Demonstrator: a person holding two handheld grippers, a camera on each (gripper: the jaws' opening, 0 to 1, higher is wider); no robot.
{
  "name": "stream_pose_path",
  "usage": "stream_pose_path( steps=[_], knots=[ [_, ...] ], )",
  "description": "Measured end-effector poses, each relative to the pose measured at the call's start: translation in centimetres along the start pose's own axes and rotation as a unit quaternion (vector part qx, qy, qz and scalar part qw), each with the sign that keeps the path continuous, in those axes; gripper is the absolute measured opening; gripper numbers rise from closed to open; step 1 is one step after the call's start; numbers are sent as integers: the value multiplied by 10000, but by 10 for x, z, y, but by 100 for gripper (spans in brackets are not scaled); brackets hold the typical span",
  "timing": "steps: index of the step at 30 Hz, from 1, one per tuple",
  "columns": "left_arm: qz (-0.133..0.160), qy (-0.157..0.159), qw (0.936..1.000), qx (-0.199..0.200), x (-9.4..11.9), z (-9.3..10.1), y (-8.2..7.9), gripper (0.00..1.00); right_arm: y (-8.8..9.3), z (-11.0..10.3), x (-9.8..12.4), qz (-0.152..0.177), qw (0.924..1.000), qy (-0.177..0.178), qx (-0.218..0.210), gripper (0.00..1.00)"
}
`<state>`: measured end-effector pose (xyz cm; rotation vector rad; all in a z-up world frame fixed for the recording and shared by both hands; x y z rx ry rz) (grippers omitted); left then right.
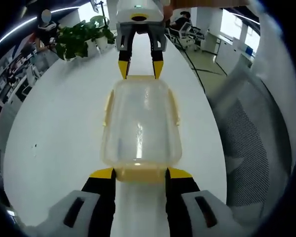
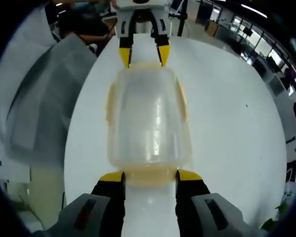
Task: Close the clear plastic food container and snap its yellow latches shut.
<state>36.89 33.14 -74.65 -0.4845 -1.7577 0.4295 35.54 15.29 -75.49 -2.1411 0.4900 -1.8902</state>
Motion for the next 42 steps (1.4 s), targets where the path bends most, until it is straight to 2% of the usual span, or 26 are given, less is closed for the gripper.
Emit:
stream_pose_path(
  steps=[11, 18, 34, 42],
  knots=[
    [86, -69, 9999, 64, -15, -4, -23, 38, 26, 9, 14, -104, 9999, 26, 5, 38],
    [126, -17, 9998, 148, -27, -1, -34, 38, 41, 10, 15, -201, 9998, -92, 6, 38],
    [130, 60, 9998, 142, -42, -2, -39, 38, 56, 12, 13, -117, 9996, -206, -137, 38],
    [153, 95, 9996, 208, -42, -5, -40, 38, 56, 14, 16, -69, 9994, -282, -199, 38]
  ],
)
Point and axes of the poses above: the point that each gripper's makers call its tool centre point, and the gripper's own axes: x roughly backward along the fingers, z roughly to its right, y roughly out of its underside, the point moved 2 cm from there along x, roughly backward along the fingers, and after that the axes turned 11 degrees about -y, right-handed, at the moved point
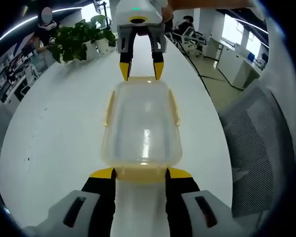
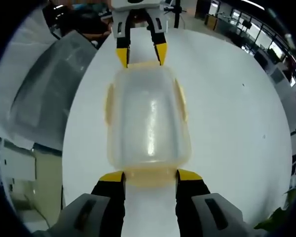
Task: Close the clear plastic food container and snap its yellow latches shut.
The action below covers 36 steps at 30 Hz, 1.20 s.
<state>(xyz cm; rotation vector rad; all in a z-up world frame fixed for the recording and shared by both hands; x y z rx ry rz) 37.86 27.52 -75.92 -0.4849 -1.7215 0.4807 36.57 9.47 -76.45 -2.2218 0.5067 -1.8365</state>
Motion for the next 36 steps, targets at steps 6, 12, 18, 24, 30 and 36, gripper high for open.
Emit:
stream_pose_path(
  steps=[6, 12, 18, 24, 30, 36],
  knots=[
    [55, 44, 9999, 88, -3, 3, -2, 38, 4, -1, 2, 43, 10000, -71, -38, 38],
    [29, 27, 10000, 48, -4, 2, -1, 39, 3, 0, 0, 39, 10000, -46, -15, 38],
    [22, 32, 10000, -22, -4, -2, 2, 39, 1, 1, -1, 86, 10000, 1, -50, 38],
    [21, 50, 10000, -62, -4, -3, 4, 39, 0, 0, -3, 131, 9998, 48, -107, 38],
    [-3, 68, 9999, -143, 0, -4, 8, 39, -4, -2, -6, 306, 9993, 86, -188, 38],
    [-13, 78, 9998, -191, -1, -7, 10, 39, -6, -3, -7, 345, 9990, 98, -250, 39]
  ],
)
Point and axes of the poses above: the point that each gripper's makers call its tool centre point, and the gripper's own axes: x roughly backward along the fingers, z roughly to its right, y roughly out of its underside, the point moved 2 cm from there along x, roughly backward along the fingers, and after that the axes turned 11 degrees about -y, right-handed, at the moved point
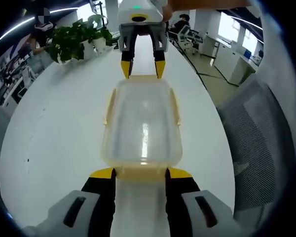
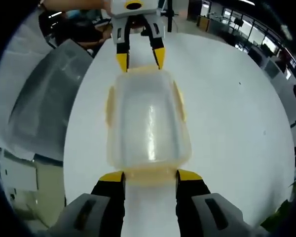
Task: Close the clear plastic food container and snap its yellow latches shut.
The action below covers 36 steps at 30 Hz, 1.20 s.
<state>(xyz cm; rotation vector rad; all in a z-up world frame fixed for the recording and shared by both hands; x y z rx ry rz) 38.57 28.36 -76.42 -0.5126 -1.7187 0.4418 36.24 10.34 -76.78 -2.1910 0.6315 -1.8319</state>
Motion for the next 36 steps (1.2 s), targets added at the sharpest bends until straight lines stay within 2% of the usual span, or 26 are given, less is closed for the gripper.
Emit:
stream_pose_path(
  steps=[3, 5, 9, 16, 19, 22, 23, 24, 25, 26, 27, 29, 30, 31, 32, 33, 34, 35, 36],
  knots=[
    [-35, 0, 10000, 29, -1, 1, 0, 39, 1, 0, -1, -5, 10000, 40, 36, 39],
    [-98, -6, 9996, 273, -1, 1, 2, 39, 2, 0, -1, 0, 10000, 60, 19, 40],
    [-128, -123, 9995, 253, -1, -3, 7, 52, 2, 1, -1, 124, 9998, 148, -103, 43],
    [-140, -139, 9989, 429, 10, -2, 6, 50, 1, -8, 10, 164, 9996, 179, -153, 43],
    [-90, -236, 9967, 771, 16, -3, 1, 50, -1, -16, 19, 359, 9984, 139, -422, 43],
    [-43, -362, 9923, 1183, 20, -3, -2, 49, -2, -21, 25, 331, 9982, 196, -453, 43],
    [-105, -394, 9891, 1417, 21, -1, -3, 49, -4, -21, 27, 451, 9961, 265, -717, 42],
    [-17, -374, 9873, 1542, 20, 1, -7, 48, -8, -21, 29, 673, 9920, 290, -1024, 42],
    [25, -420, 9850, 1673, 19, 1, -9, 46, -15, -19, 31, 991, 9850, 361, -1363, 43],
    [-29, -481, 9816, 1850, 18, 2, -10, 44, -17, -17, 32, 1081, 9820, 397, -1498, 43],
    [-86, -537, 9797, 1928, 17, 3, -9, 44, -15, -15, 32, 1031, 9783, 505, -1725, 42],
    [-290, -853, 9698, 2267, 14, -1, -5, 44, -14, -13, 30, 965, 9707, 648, -2104, 40],
    [-308, -834, 9652, 2459, 12, 1, -6, 44, -13, -11, 28, 956, 9665, 703, -2276, 38],
    [-340, -825, 9609, 2619, 10, 3, -7, 44, -15, -9, 27, 1040, 9604, 745, -2474, 37],
    [-335, -791, 9569, 2775, 8, 5, -8, 44, -16, -7, 25, 1156, 9493, 793, -2815, 36],
    [-329, -807, 9555, 2819, 8, 5, -9, 44, -16, -8, 23, 1143, 9475, 780, -2883, 36],
    [-367, -858, 9507, 2959, 7, 4, -8, 45, -17, -7, 22, 1232, 9413, 802, -3038, 36],
    [-408, -888, 9420, 3211, 7, 4, -8, 45, -18, -6, 21, 1286, 9348, 827, -3207, 36],
    [-464, -926, 9378, 3313, 7, 3, -6, 45, -19, -5, 20, 1418, 9242, 840, -3445, 36]
  ],
)
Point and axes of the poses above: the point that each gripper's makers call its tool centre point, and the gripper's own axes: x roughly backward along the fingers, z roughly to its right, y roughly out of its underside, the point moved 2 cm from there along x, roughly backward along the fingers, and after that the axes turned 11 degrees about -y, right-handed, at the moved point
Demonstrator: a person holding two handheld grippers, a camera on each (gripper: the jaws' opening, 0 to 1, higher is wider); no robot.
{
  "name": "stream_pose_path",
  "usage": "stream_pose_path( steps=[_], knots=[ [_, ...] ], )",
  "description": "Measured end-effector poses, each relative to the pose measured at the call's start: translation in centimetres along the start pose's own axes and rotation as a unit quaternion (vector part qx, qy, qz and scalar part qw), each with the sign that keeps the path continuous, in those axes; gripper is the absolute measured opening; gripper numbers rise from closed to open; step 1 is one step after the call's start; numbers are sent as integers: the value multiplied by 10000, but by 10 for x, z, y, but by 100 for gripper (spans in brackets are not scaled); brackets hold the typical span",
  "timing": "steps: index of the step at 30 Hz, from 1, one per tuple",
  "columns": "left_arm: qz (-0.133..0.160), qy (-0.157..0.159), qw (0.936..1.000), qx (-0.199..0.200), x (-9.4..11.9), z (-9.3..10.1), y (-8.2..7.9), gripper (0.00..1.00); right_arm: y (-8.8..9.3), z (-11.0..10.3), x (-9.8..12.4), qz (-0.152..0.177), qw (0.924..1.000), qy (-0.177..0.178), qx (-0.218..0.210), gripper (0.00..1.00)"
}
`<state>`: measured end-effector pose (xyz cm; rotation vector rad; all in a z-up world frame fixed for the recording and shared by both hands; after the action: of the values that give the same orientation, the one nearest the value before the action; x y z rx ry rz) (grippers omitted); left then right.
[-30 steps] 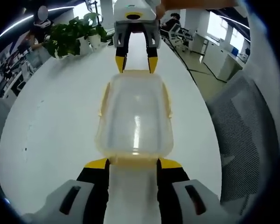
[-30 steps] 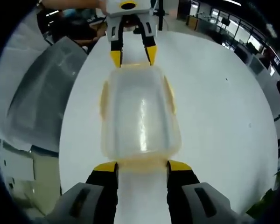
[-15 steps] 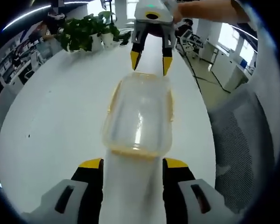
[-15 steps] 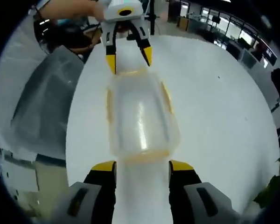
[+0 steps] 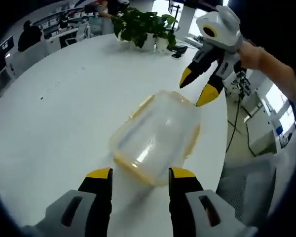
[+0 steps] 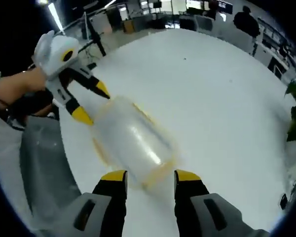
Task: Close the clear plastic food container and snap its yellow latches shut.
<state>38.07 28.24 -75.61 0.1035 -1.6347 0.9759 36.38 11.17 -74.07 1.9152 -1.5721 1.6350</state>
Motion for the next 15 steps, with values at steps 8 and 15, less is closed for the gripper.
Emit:
stream_pose_path(
  steps=[8, 15],
  knots=[
    [-103, -138, 9965, 819, -3, 1, 0, 46, 2, 7, -7, 145, 9976, 213, -643, 36],
    [-158, -11, 9912, 1312, -7, 11, -3, 42, 8, 6, -17, 312, 9916, 221, -1235, 38]
  ],
)
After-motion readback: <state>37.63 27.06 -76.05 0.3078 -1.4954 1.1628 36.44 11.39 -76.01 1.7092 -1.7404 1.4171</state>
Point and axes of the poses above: the point that each gripper's makers call its tool centre point, and the gripper's own axes: x roughly backward along the fingers, z roughly to its right, y roughly out of its underside, the point moved 2 cm from there along x, roughly backward along the fingers, and after that the axes turned 11 degrees about -y, right-handed, at the moved point
